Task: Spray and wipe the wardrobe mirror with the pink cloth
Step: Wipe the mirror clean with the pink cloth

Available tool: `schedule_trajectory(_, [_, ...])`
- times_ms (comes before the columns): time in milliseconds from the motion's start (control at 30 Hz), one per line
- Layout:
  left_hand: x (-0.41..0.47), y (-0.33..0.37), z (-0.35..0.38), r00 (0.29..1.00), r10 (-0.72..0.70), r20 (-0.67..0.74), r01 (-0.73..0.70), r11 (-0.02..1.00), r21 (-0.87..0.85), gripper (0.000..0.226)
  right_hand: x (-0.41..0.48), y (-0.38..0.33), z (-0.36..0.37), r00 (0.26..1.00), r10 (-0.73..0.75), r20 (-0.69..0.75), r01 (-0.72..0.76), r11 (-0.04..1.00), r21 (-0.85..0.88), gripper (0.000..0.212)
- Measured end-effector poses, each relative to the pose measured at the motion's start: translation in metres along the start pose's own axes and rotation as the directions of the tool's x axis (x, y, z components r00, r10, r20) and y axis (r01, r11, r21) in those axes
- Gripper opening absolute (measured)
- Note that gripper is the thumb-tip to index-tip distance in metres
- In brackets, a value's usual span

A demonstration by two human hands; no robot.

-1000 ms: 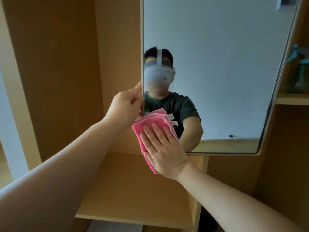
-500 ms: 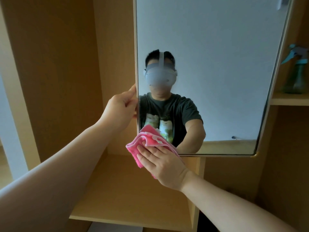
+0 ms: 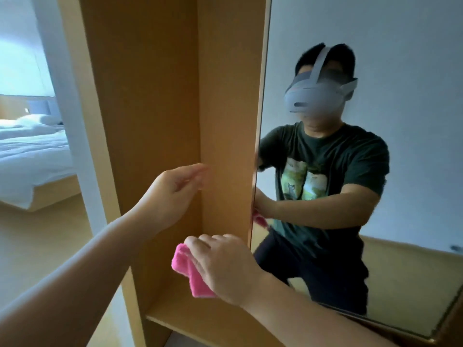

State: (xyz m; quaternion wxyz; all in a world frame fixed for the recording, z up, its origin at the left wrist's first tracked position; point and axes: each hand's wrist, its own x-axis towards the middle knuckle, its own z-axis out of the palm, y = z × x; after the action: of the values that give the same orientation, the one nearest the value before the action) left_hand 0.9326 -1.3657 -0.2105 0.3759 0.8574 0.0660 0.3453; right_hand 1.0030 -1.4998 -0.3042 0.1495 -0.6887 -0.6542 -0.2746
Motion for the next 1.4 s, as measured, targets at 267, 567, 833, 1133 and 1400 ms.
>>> schedule_trajectory(267, [0.072,0.139,-0.130,0.993,-0.096,0.071,0.105,0.985,-0.139,0.033,0.147,0.006,-0.199,0.971,0.239,0.004,-0.231,0.936,0.267,0.034])
schedule_trajectory(567, [0.125,0.266,-0.228,0.940,0.040,0.338,-0.015,0.997,-0.078,0.037,0.239,0.006,-0.371,0.914,0.365,0.178,-0.394,0.693,0.604,0.025])
schedule_trajectory(833, [0.140,0.294,-0.235,0.977,0.126,0.173,-0.160,0.967,0.200,0.022,0.238,0.008,-0.436,0.838,0.501,0.216,-0.546,0.762,0.349,0.022])
schedule_trajectory(1133, [0.154,0.357,-0.203,0.980,0.180,0.088,-0.182,0.983,0.012,0.010,0.235,0.019,-0.476,0.667,0.650,-0.364,-0.543,0.759,0.359,0.010])
schedule_trajectory(1400, [0.175,0.413,-0.193,0.996,0.081,-0.041,-0.089,0.959,-0.270,0.017,0.217,0.040,-0.506,0.888,0.390,-0.244,-0.288,0.885,0.365,0.075])
